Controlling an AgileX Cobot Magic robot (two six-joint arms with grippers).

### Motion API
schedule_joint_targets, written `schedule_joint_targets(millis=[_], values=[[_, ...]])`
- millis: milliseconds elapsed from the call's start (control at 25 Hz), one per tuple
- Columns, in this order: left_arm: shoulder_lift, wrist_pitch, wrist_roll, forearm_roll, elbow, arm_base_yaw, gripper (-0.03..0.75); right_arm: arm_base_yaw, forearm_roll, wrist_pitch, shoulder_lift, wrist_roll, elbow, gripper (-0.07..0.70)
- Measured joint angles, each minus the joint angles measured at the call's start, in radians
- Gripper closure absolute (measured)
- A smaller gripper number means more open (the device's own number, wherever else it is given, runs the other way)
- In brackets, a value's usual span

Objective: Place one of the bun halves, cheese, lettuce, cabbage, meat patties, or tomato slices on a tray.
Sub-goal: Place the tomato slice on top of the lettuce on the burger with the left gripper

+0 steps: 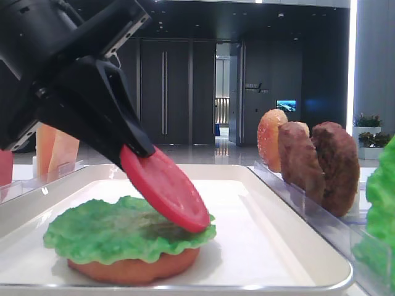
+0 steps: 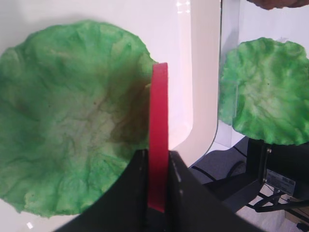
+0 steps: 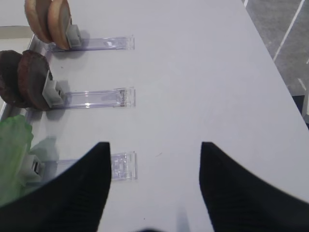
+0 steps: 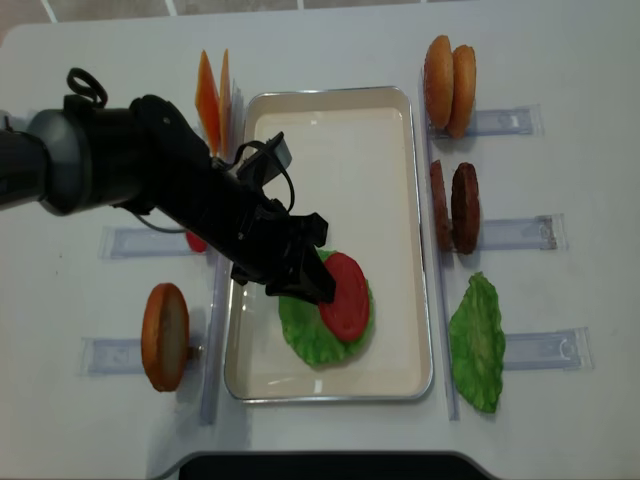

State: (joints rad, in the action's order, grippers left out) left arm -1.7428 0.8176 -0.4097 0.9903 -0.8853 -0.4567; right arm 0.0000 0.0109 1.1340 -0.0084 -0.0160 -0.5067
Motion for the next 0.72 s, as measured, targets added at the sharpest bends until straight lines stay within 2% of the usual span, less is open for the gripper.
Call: schedule_joint_targets(millis=[480, 720], values=[[-0.012, 0.000, 0.000, 0.004, 0.000, 0.000, 0.644, 0.000, 0.000, 0.000, 0.000, 0.000, 0.000, 0.239], [-0.012, 0.000, 0.000, 0.004, 0.000, 0.000, 0.563, 0.000, 0.000, 0.000, 0.000, 0.000, 0.000, 0.239]])
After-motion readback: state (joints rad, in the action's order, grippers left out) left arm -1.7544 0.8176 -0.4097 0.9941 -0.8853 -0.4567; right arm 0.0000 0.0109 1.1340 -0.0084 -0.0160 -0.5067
